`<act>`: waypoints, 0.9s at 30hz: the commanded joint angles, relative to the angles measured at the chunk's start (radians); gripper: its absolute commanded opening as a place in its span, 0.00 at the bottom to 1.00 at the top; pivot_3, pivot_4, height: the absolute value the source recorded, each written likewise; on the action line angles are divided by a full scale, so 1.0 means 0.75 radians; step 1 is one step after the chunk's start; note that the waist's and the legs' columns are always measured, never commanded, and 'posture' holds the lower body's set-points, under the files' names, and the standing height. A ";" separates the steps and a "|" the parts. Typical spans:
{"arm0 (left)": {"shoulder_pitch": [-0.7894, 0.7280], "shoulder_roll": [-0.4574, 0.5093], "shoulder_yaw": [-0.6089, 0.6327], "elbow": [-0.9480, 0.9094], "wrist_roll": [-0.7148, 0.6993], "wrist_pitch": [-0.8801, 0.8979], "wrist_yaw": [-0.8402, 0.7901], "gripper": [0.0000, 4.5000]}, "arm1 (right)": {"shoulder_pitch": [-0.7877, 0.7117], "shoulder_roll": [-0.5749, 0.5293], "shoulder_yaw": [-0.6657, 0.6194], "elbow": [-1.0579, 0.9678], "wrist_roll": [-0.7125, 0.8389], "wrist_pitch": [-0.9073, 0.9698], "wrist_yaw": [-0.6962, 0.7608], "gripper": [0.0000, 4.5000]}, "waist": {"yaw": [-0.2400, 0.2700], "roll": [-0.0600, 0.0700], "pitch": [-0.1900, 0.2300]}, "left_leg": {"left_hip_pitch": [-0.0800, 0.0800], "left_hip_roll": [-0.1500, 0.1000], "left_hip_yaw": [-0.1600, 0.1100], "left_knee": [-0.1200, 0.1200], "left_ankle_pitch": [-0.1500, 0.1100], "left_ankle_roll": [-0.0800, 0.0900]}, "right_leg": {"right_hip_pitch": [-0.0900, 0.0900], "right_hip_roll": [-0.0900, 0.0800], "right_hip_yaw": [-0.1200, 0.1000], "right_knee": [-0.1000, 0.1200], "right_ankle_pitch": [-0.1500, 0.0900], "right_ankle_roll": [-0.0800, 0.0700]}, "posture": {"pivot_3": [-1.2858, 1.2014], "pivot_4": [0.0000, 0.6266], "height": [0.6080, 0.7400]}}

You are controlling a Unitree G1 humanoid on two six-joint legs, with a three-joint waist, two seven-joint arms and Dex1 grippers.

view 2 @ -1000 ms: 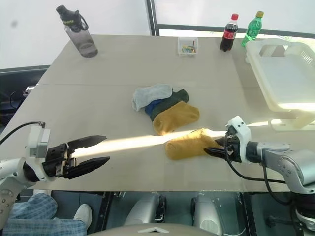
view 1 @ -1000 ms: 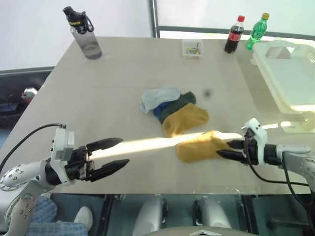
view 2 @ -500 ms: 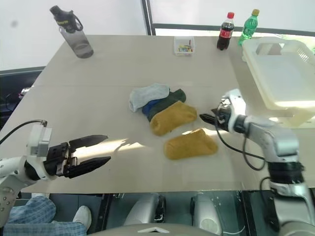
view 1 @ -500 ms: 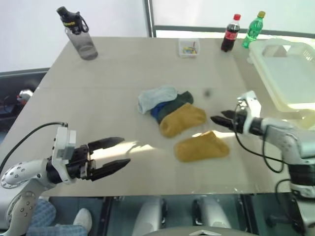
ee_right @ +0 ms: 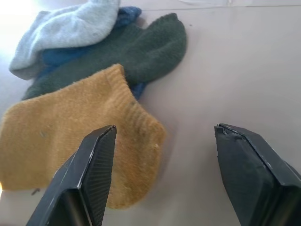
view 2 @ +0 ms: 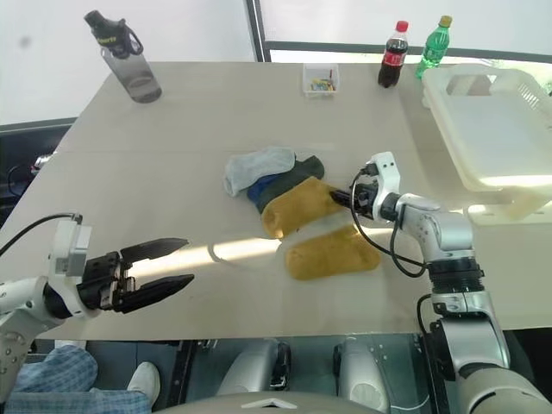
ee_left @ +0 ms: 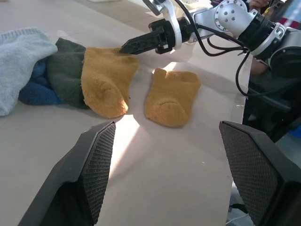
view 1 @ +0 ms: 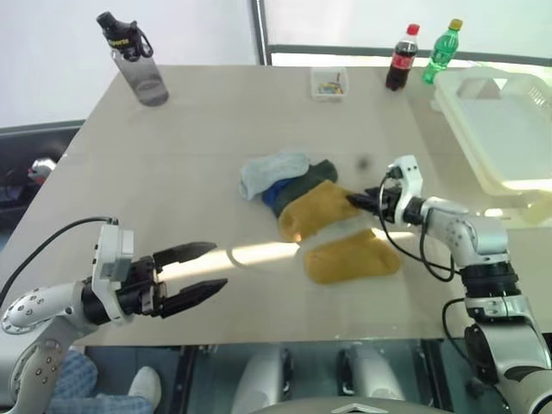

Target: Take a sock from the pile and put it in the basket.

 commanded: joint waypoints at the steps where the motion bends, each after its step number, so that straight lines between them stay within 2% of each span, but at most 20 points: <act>1: -0.022 -0.020 -0.053 -0.061 0.074 0.024 0.160 0.84 | -0.034 0.003 -0.015 -0.013 0.000 -0.019 0.022 0.46 | 0.000 0.000 0.000 | 0.000 0.000 0.000 0.000 0.000 0.000 | 0.000 0.000 0.000 0.000 0.000 0.000 | 0.52 0.24 1.00; 4: -0.086 -0.082 -0.158 -0.116 0.082 0.088 0.329 0.84 | -0.034 0.002 -0.016 -0.011 -0.005 -0.023 0.027 0.15 | 0.005 0.000 0.000 | 0.000 0.000 0.000 0.000 0.000 0.000 | 0.000 0.000 0.000 0.000 0.000 0.000 | 0.52 0.24 1.00; 6: -0.161 -0.135 -0.225 -0.114 0.097 0.143 0.457 0.84 | -0.035 0.005 -0.016 -0.010 -0.009 -0.025 0.028 0.01 | 0.007 -0.001 0.000 | 0.000 0.000 0.000 0.000 0.000 0.000 | 0.001 -0.001 0.000 0.000 0.000 0.000 | 0.52 0.24 1.00; 10: -0.295 -0.239 -0.410 -0.053 0.237 0.126 0.589 0.84 | -0.033 0.019 -0.012 -0.009 -0.015 -0.029 0.025 0.01 | 0.004 0.000 0.000 | 0.001 0.000 0.000 0.000 0.000 0.000 | 0.001 0.000 0.000 0.001 0.000 0.001 | 0.52 0.24 1.00; 12: -0.369 -0.341 -0.494 -0.005 0.323 0.103 0.708 0.84 | -0.034 0.027 -0.011 -0.002 -0.021 -0.036 0.023 0.01 | 0.003 0.000 0.000 | 0.001 0.000 0.001 0.000 0.000 0.000 | 0.001 0.001 0.001 0.001 0.000 0.001 | 0.52 0.24 1.00; 15: -0.416 -0.443 -0.549 0.180 0.492 -0.016 0.808 0.84 | -0.035 0.040 -0.012 0.004 -0.033 -0.046 0.019 0.01 | 0.003 -0.001 -0.001 | 0.001 -0.001 0.003 0.000 0.000 0.000 | 0.000 0.001 0.002 0.001 0.001 0.001 | 0.52 0.24 1.00; 19: -0.466 -0.532 -0.623 0.261 0.618 -0.053 0.913 0.84 | -0.035 0.060 -0.017 -0.008 -0.041 -0.048 0.005 0.01 | 0.003 -0.001 0.000 | 0.001 0.000 0.005 0.000 0.000 0.000 | -0.001 0.003 0.004 0.002 0.000 0.001 | 0.52 0.24 1.00; 22: -0.486 -0.565 -0.648 0.290 0.671 -0.061 0.945 0.84 | -0.033 0.070 -0.018 -0.015 -0.045 -0.048 0.000 0.01 | 0.006 -0.001 -0.001 | 0.001 0.000 0.005 0.000 0.000 0.000 | 0.000 0.002 0.004 0.002 0.001 0.001 | 0.52 0.24 1.00; 27: -0.524 -0.607 -0.688 0.312 0.650 -0.041 0.887 0.84 | -0.029 0.088 -0.017 -0.017 -0.049 -0.056 -0.008 0.01 | 0.006 -0.001 -0.001 | 0.001 0.000 0.005 0.001 0.000 0.000 | 0.000 0.002 0.004 0.003 0.001 0.001 | 0.52 0.24 1.00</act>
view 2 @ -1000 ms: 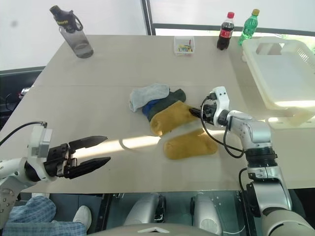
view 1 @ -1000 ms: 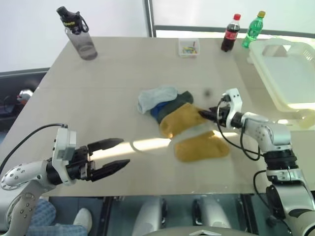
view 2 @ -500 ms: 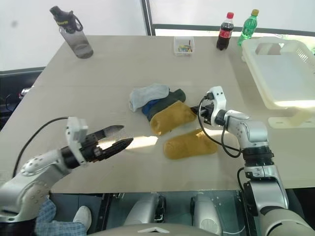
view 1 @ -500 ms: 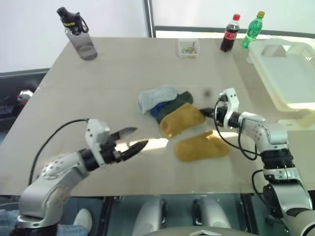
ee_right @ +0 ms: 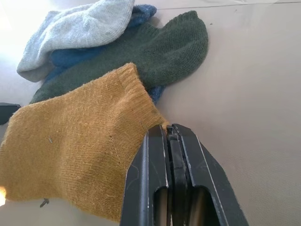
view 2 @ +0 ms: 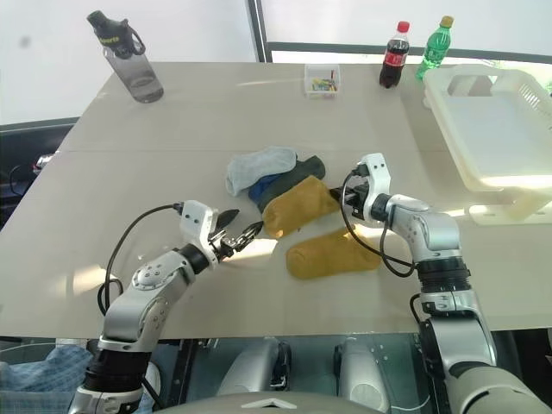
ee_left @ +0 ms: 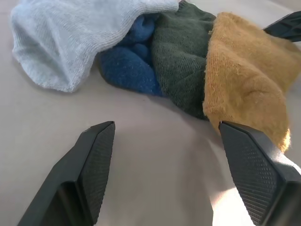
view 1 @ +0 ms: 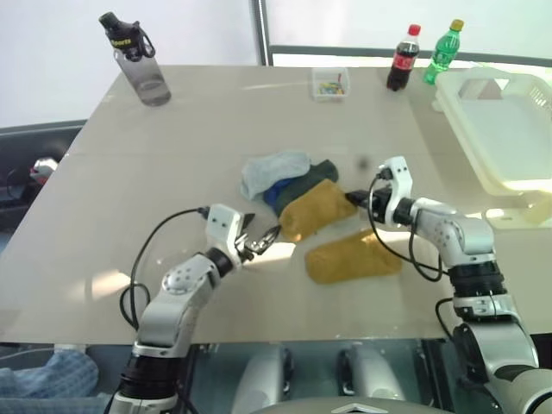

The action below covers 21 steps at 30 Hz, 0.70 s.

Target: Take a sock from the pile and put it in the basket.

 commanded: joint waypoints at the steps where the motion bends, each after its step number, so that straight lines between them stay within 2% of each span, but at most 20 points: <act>1: -0.021 -0.021 -0.039 -0.002 -0.031 0.010 -0.064 0.84 | -0.022 0.013 -0.017 -0.044 0.005 -0.031 0.000 0.01 | -0.001 0.000 0.000 | 0.000 0.000 0.000 0.000 0.000 0.000 | 0.000 0.000 0.000 0.000 0.000 0.000 | 0.52 0.24 1.00; 8: -0.035 -0.026 -0.026 -0.037 -0.193 0.196 -0.175 0.84 | -0.023 0.022 -0.019 -0.054 0.003 -0.033 -0.005 0.01 | -0.001 0.000 0.000 | 0.000 0.000 0.000 0.000 0.000 0.000 | 0.000 0.000 0.000 0.000 0.000 0.000 | 0.52 0.24 1.00; 17: -0.020 0.014 -0.025 -0.058 -0.244 0.285 -0.220 0.84 | -0.021 0.023 -0.017 -0.063 -0.002 -0.031 -0.010 0.01 | -0.002 0.000 0.000 | 0.000 0.000 0.000 0.001 0.000 0.000 | 0.000 0.000 0.000 0.000 0.000 0.000 | 0.52 0.24 1.00; 18: -0.022 0.013 -0.026 -0.055 -0.244 0.286 -0.220 0.72 | -0.023 0.025 -0.016 -0.061 -0.003 -0.033 -0.010 0.00 | -0.002 0.000 0.000 | 0.000 0.000 0.000 0.001 0.000 0.000 | 0.000 0.000 0.000 0.000 0.000 0.000 | 0.52 0.24 1.00; 19: -0.022 0.012 -0.028 -0.053 -0.242 0.284 -0.222 0.67 | -0.023 0.026 -0.016 -0.062 -0.003 -0.032 -0.011 0.00 | -0.002 0.000 0.000 | 0.000 0.000 0.000 0.001 0.000 0.000 | 0.000 0.000 0.000 0.000 0.000 0.000 | 0.52 0.24 1.00; 21: -0.023 0.008 -0.031 -0.049 -0.238 0.279 -0.221 0.48 | -0.023 0.029 -0.015 -0.064 -0.005 -0.032 -0.012 0.00 | -0.002 0.000 0.000 | 0.000 0.000 0.000 0.001 0.000 0.000 | 0.000 0.000 0.000 0.000 0.000 0.000 | 0.52 0.24 1.00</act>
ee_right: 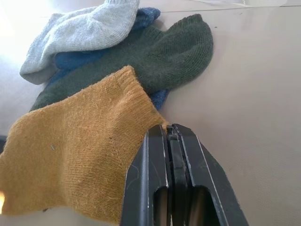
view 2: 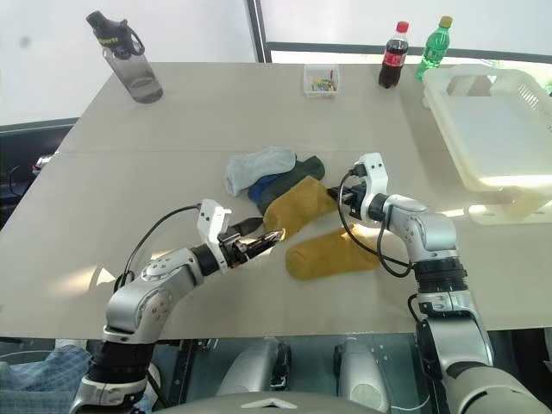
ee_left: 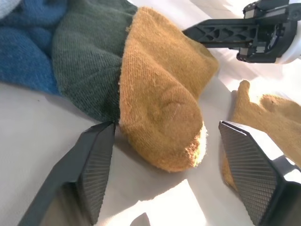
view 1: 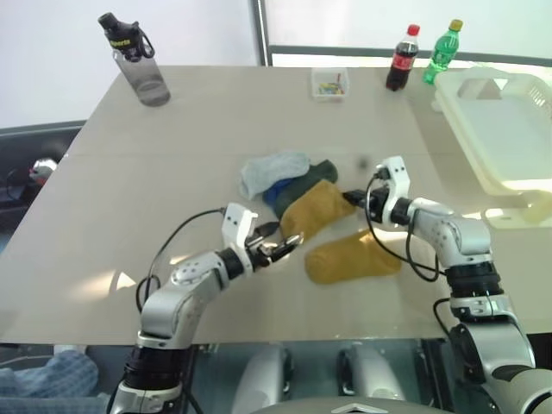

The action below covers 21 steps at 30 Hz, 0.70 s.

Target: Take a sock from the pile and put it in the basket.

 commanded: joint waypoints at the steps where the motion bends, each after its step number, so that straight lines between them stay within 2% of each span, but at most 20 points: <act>1: 0.014 -0.005 -0.029 -0.006 -0.003 0.003 -0.016 0.38 | -0.023 0.008 -0.014 -0.060 0.005 -0.026 -0.006 0.00 | 0.000 0.000 0.000 | 0.000 0.000 0.000 0.000 0.000 0.000 | 0.000 0.000 0.000 0.000 0.000 0.000 | 0.52 0.24 1.00; 2: 0.014 -0.006 -0.029 -0.005 -0.003 0.003 -0.015 0.36 | -0.023 0.009 -0.014 -0.060 0.004 -0.026 -0.006 0.00 | 0.000 0.000 0.000 | 0.000 0.000 0.000 0.000 0.000 0.000 | 0.000 0.000 0.000 0.000 0.000 0.000 | 0.52 0.24 1.00; 3: 0.015 -0.007 -0.029 -0.005 -0.004 0.003 -0.014 0.23 | -0.022 0.009 -0.015 -0.062 0.004 -0.025 -0.005 0.00 | 0.000 0.000 0.000 | 0.000 0.000 0.000 0.000 0.000 0.000 | 0.000 0.000 0.000 0.000 0.000 0.000 | 0.52 0.24 1.00; 5: 0.015 -0.008 -0.031 -0.003 -0.006 0.001 -0.014 0.06 | -0.020 0.009 -0.016 -0.064 0.004 -0.026 -0.005 0.00 | 0.000 0.000 0.000 | 0.000 0.000 0.000 0.000 0.000 0.000 | 0.000 0.000 0.000 0.000 0.000 0.000 | 0.52 0.24 1.00; 6: 0.015 -0.009 -0.031 -0.002 -0.007 -0.001 -0.014 0.02 | -0.019 0.009 -0.016 -0.065 0.004 -0.026 -0.005 0.00 | 0.000 0.000 0.000 | 0.000 0.000 0.000 0.000 0.000 0.000 | 0.000 0.000 0.000 0.000 0.000 0.000 | 0.52 0.24 1.00; 14: 0.017 -0.027 0.034 -0.008 -0.045 -0.008 0.003 0.02 | 0.004 -0.017 -0.017 -0.167 0.032 0.018 0.024 0.00 | 0.000 0.000 0.000 | 0.000 0.000 0.000 0.000 0.000 0.000 | 0.000 0.000 0.000 0.000 0.000 0.000 | 0.52 0.24 1.00; 21: 0.046 -0.025 0.095 -0.083 -0.231 0.107 -0.056 0.02 | 0.066 -0.120 -0.093 -0.413 0.140 0.245 -0.007 0.00 | 0.004 0.000 0.000 | -0.001 0.000 -0.001 0.000 0.000 0.000 | 0.000 -0.001 0.000 -0.001 0.000 0.000 | 0.52 0.24 1.00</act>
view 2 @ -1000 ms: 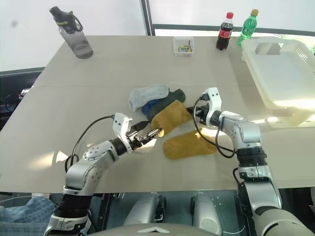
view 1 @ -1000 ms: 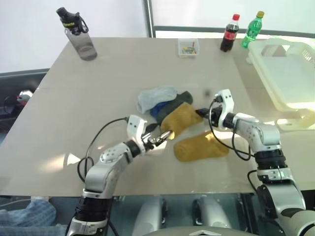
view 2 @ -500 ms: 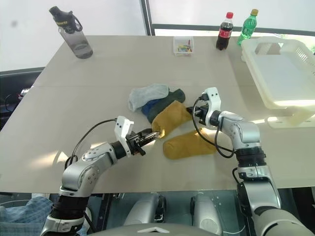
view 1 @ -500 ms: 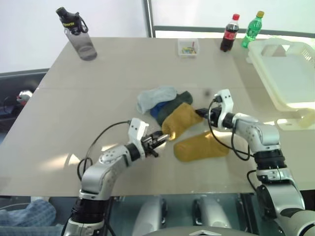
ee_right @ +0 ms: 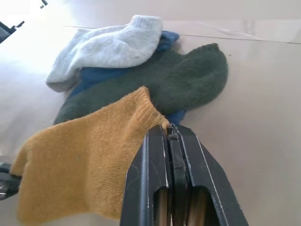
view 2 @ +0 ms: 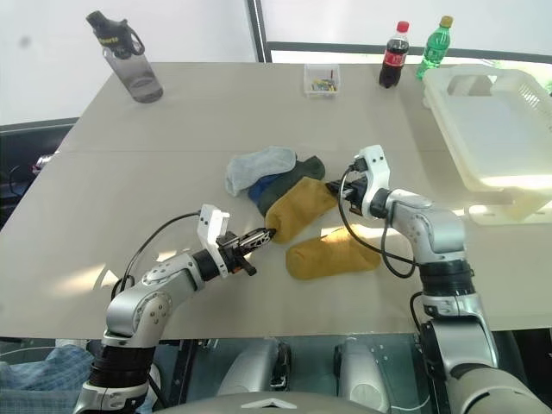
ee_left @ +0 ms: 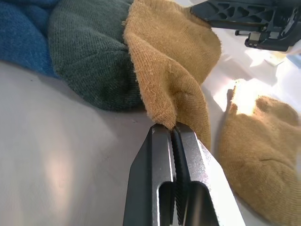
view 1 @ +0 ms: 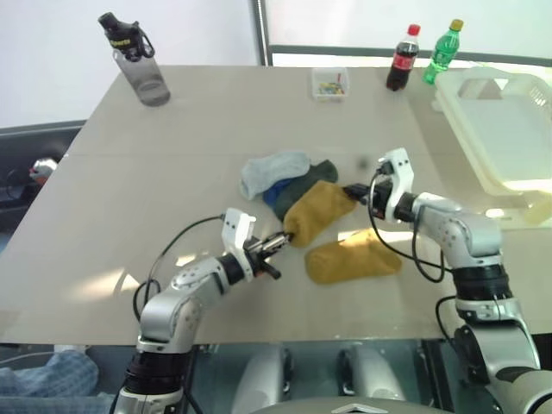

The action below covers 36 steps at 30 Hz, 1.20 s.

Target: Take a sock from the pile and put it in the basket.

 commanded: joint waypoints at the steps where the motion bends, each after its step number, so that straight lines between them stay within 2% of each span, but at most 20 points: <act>1: 0.010 0.000 0.046 -0.083 -0.130 0.047 -0.043 0.02 | 0.043 -0.062 -0.081 -0.182 0.085 0.127 -0.015 0.00 | 0.001 0.000 0.000 | 0.000 0.000 0.000 0.000 0.000 0.000 | 0.000 0.000 0.000 0.000 0.000 0.000 | 0.52 0.24 1.00; 7: 0.010 0.011 0.069 -0.100 -0.232 0.100 -0.054 0.02 | 0.083 -0.117 -0.153 -0.328 0.161 0.304 -0.079 0.00 | -0.004 0.000 0.000 | 0.000 0.000 0.000 0.000 0.000 0.000 | 0.000 0.000 0.000 0.000 0.000 0.000 | 0.52 0.24 1.00; 15: -0.005 0.030 0.072 -0.102 -0.286 0.149 -0.040 0.02 | 0.088 -0.100 -0.205 -0.364 0.193 0.340 -0.150 0.00 | -0.002 0.000 0.000 | 0.000 0.000 0.000 0.000 0.000 0.000 | 0.000 0.000 0.000 0.000 0.000 0.000 | 0.52 0.24 1.00; 20: 0.013 0.065 0.071 -0.187 -0.383 0.225 -0.058 0.02 | 0.103 -0.114 -0.269 -0.405 0.245 0.398 -0.179 0.00 | -0.002 0.000 0.000 | 0.000 0.000 0.000 0.000 0.000 0.000 | 0.000 0.000 0.000 0.000 0.000 0.000 | 0.52 0.24 1.00; 31: 0.020 0.151 0.057 -0.255 -0.494 0.317 -0.074 0.02 | 0.248 -0.199 -0.528 -0.664 0.493 0.765 -0.228 0.00 | 0.002 0.000 0.000 | 0.000 0.000 -0.001 0.000 0.000 0.001 | 0.000 0.000 0.000 0.000 0.000 0.000 | 0.52 0.24 1.00; 33: 0.022 0.170 0.045 -0.245 -0.486 0.331 -0.067 0.02 | 0.287 -0.197 -0.564 -0.711 0.515 0.831 -0.248 0.00 | 0.002 0.000 0.000 | 0.000 0.000 -0.001 0.000 0.000 0.001 | 0.000 0.000 0.000 0.000 0.000 0.000 | 0.52 0.24 1.00; 36: -0.010 0.236 -0.043 -0.183 -0.358 0.322 -0.080 0.02 | 0.355 -0.202 -0.581 -0.765 0.521 0.889 -0.268 0.00 | 0.002 0.000 0.000 | 0.000 0.000 0.000 0.000 0.000 0.001 | 0.000 0.000 0.000 0.000 0.000 0.000 | 0.52 0.24 1.00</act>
